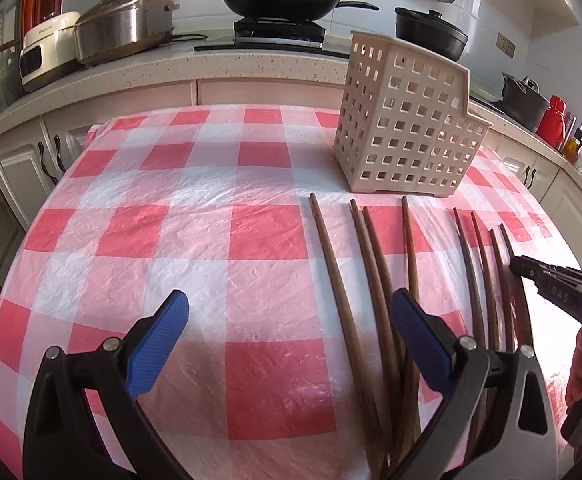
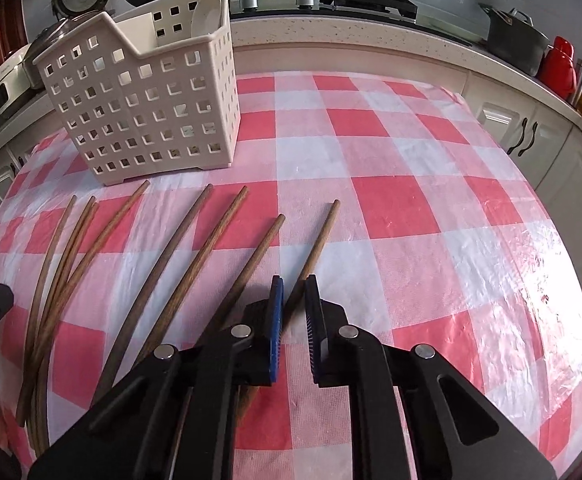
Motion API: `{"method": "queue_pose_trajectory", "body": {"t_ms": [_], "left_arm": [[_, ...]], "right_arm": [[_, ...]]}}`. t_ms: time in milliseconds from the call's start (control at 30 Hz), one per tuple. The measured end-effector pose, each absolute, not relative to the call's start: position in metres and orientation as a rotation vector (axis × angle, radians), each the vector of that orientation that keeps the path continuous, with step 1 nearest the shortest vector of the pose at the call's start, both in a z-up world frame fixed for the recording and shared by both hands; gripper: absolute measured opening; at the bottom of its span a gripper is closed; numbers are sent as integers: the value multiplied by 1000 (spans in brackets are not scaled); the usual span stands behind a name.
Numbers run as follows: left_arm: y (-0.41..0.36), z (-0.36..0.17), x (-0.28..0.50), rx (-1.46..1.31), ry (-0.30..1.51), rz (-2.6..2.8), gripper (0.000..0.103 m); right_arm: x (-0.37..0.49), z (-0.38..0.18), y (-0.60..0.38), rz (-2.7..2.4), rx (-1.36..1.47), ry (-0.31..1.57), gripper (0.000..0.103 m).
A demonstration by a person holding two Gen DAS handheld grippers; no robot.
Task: Organize utensils
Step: 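Grasp a wooden chopstick with the right tool while the left tool approaches the chopsticks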
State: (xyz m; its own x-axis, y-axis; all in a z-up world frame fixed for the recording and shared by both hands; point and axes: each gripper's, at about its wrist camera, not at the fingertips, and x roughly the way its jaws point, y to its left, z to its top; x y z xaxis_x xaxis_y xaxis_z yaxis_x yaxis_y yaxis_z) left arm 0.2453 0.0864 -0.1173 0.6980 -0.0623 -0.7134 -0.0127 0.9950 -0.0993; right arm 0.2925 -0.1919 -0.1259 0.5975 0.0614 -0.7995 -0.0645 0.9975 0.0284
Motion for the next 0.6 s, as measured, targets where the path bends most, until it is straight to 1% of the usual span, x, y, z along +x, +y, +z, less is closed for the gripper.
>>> {"method": "queue_pose_trajectory", "body": {"t_ms": [167,233,367,433,500,600], "left_arm": [[79,-119,263,-75,821,1,97],[78,-118,272,-71,829,9,94],[75,-121,291,-54,859,26,84],[74,-124,300,-45,878,24,76],[72,-127,308,-39,898,21,66],[72,-129,315,-47,915,17,60]], "right_arm": [[285,-127,-201,120,24,930,8],[284,-127,-203,133,30,927,8],[283,-127,-205,156,37,924,8],[283,-127,-207,168,44,924,8],[284,-127,-208,178,50,925,8],[283,-127,-209,186,54,922,8]]}}
